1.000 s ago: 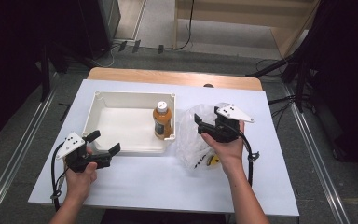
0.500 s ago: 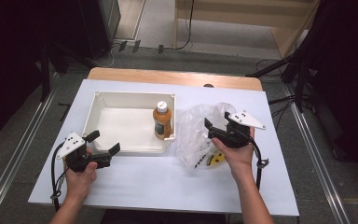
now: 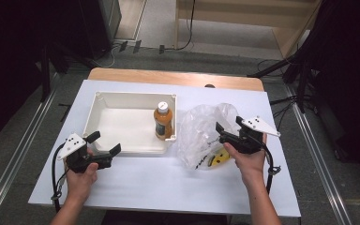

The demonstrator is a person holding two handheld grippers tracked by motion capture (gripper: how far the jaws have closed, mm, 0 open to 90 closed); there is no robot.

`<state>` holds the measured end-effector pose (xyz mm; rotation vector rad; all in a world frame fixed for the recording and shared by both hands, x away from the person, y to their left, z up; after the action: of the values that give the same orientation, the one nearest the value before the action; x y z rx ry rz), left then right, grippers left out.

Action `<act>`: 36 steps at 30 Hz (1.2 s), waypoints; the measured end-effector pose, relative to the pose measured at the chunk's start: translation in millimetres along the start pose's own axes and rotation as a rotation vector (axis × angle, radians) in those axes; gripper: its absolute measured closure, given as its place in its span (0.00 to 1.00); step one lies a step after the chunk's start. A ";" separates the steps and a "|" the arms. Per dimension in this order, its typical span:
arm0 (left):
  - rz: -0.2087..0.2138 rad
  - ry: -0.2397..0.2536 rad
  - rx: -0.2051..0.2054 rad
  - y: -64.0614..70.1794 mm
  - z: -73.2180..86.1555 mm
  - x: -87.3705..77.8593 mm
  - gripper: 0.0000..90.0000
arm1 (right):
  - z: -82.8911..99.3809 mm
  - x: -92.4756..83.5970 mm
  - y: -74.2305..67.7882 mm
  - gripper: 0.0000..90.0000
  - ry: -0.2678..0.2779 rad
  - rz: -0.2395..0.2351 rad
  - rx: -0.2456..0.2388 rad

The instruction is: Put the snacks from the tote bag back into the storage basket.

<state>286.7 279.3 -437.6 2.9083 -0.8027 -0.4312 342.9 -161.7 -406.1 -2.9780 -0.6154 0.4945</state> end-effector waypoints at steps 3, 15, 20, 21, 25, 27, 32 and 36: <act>-0.001 0.000 0.000 -0.3 0.2 -0.1 0.04 | 2.8 -5.0 5.7 0.24 0.000 0.011 0.008; -0.005 -0.006 0.001 -0.3 1.5 0.6 0.04 | 17.7 -24.4 28.4 0.24 -0.006 0.047 0.016; -0.008 -0.002 -0.006 -0.5 1.3 0.3 0.04 | 23.6 -31.6 36.8 0.24 -0.016 0.064 0.025; -0.010 -0.003 -0.005 -0.5 1.3 0.0 0.04 | 24.8 -33.0 38.6 0.24 -0.015 0.068 0.025; -0.011 -0.001 -0.008 -1.6 1.2 -1.0 0.04 | 28.6 -40.6 45.5 0.24 -0.017 0.081 0.030; -0.012 -0.001 -0.009 -2.2 1.4 -1.6 0.04 | 30.0 -45.2 49.4 0.24 -0.012 0.086 0.033; -0.017 -0.002 -0.010 -3.4 2.0 -2.3 0.04 | 35.1 -56.6 60.6 0.24 -0.006 0.107 0.045; -0.021 -0.004 -0.010 -4.6 2.6 -3.1 0.04 | 40.0 -66.0 69.7 0.24 -0.006 0.129 0.037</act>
<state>285.7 284.8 -440.1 2.9096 -0.7693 -0.4417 298.9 -252.1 -432.8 -2.9956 -0.4111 0.5179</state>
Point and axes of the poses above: each handheld gripper's, and its own axes: x roughly forward along the jaws, z roughly out of its underside, y roughly to its right, the point moved 3 cm from there along x, roughly forward along the jaws, and after that the axes turned 4 degrees about y, right-handed, at the moved point
